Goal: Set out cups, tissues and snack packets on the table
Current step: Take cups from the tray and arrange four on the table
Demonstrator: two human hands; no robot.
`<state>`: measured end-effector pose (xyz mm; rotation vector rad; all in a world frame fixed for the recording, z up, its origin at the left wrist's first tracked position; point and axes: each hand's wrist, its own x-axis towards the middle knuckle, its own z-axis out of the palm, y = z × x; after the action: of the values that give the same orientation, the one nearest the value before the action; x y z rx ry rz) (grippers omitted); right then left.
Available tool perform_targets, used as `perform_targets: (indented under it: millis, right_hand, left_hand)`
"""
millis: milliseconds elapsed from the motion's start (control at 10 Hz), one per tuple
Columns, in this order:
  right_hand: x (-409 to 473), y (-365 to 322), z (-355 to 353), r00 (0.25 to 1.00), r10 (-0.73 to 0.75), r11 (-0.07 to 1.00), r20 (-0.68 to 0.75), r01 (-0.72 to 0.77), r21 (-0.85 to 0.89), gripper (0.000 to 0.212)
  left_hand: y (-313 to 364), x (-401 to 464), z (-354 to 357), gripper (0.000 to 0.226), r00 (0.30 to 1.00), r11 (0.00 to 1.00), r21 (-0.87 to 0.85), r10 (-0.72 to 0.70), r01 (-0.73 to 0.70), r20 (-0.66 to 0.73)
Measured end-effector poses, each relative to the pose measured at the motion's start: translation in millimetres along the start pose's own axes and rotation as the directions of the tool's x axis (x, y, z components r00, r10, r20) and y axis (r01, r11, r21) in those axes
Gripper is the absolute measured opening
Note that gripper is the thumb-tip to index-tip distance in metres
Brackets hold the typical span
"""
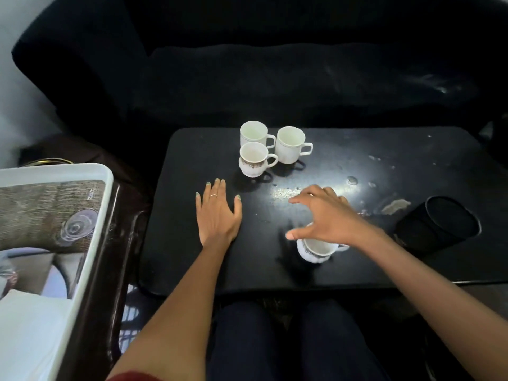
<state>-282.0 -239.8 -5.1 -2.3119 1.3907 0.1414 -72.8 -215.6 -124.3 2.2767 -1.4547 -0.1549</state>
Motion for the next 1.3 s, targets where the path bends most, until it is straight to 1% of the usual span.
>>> perform_targets:
  millis: [100,200,300,400,500,700,900,1100,1300]
  right_hand:
    - [-24,8,3,0.999,0.032,0.999,0.027,-0.031,-0.036,0.087]
    - [-37,13,11,0.998,0.05,0.997,0.024,-0.049,-0.065,0.09]
    - [-41,16,19,0.998,0.052,0.998,-0.022,-0.053,-0.045,0.083]
    - [-39,17,25,0.996,0.066,0.997,-0.064,-0.063,0.049,0.077]
    - [-33,20,28,0.993,0.069,0.994,-0.096,-0.06,0.093,0.078]
    - [-4,27,25,0.974,0.101,0.984,-0.202,-0.067,0.168,0.073]
    - [39,33,11,0.963,0.111,0.977,-0.247,-0.06,0.203,0.07]
    - [79,30,-4,0.951,0.127,0.977,-0.281,-0.071,0.199,0.061]
    - [108,24,-12,0.946,0.129,0.976,-0.297,-0.067,0.209,0.069]
  left_hand:
    - [1,0,-1,0.058,1.0,1.0,-0.004,0.0,0.0,-0.004]
    - [1,0,-3,0.058,1.0,1.0,-0.005,-0.001,0.001,-0.007]
    - [1,0,-3,0.057,1.0,1.0,-0.006,0.001,-0.001,-0.006]
    - [1,1,-3,0.057,1.0,1.0,-0.006,0.0,0.0,-0.006]
    - [0,0,-3,0.057,1.0,1.0,-0.01,0.002,-0.002,-0.011]
    - [0,1,-2,0.057,1.0,1.0,-0.01,0.003,-0.003,-0.008]
    - [-1,1,-1,0.057,1.0,1.0,0.004,0.008,-0.008,-0.01]
    - [0,0,-2,0.057,1.0,1.0,0.006,0.005,-0.005,-0.014]
    - [-1,0,-1,0.057,1.0,1.0,0.0,-0.002,0.002,-0.015]
